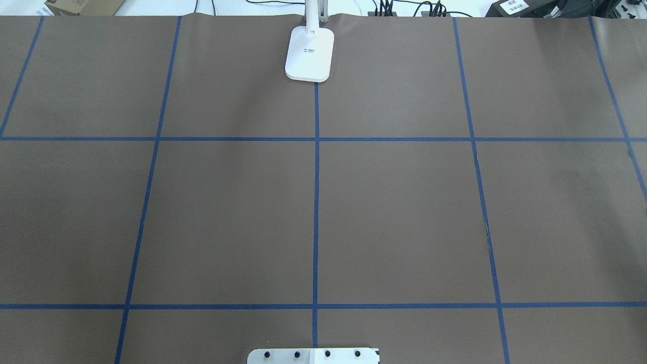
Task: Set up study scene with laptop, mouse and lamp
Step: 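Carry the open silver laptop in the left gripper toward the table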
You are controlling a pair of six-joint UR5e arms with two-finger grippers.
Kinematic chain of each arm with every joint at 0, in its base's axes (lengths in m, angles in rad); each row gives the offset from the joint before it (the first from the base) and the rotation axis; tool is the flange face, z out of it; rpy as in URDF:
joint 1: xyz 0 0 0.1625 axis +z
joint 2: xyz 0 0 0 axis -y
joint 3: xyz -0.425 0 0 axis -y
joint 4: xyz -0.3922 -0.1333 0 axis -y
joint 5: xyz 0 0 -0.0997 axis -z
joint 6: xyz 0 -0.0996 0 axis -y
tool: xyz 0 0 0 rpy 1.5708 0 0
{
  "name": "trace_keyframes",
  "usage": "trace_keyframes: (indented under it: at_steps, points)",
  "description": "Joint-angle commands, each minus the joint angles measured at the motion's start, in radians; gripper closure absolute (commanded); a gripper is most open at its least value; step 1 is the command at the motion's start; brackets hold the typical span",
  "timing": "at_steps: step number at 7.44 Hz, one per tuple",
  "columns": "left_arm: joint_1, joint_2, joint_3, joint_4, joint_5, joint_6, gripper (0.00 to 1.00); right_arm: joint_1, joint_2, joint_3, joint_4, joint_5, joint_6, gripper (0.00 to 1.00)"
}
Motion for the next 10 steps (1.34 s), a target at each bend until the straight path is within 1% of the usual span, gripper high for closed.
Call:
trace_keyframes:
  at_steps: [1, 2, 3, 4, 6, 8, 9, 10]
  points:
    - [0.001, -0.002, 0.000, 0.001, 0.007, 0.003, 0.53, 0.000, 0.000, 0.000, 0.001, 0.009, 0.000, 0.01]
    - [0.001, -0.008, 0.003, 0.004, 0.010, 0.003, 0.79, 0.000, 0.000, 0.000, 0.001, 0.009, 0.000, 0.01]
    - [0.001, -0.011, 0.006, 0.007, 0.010, 0.003, 1.00, 0.000, 0.000, 0.000, 0.000, 0.009, 0.000, 0.01]
    - [0.001, -0.020, -0.009, 0.016, 0.007, 0.005, 1.00, 0.000, 0.000, 0.000, 0.001, 0.009, 0.000, 0.01]
    - [0.002, -0.135, -0.032, 0.181, 0.008, 0.012, 1.00, 0.000, -0.008, 0.000, 0.000, 0.020, 0.000, 0.01]
    - [0.002, -0.183, -0.037, 0.192, 0.008, 0.014, 1.00, 0.000, -0.009, 0.000, 0.001, 0.024, 0.002, 0.01]
    - [0.002, -0.259, -0.040, 0.249, 0.007, 0.014, 1.00, 0.000, -0.009, 0.000, 0.001, 0.021, -0.001, 0.01]
    - [0.004, -0.357, -0.041, 0.322, 0.007, 0.013, 1.00, 0.000, -0.009, 0.000, 0.001, 0.020, -0.001, 0.01]
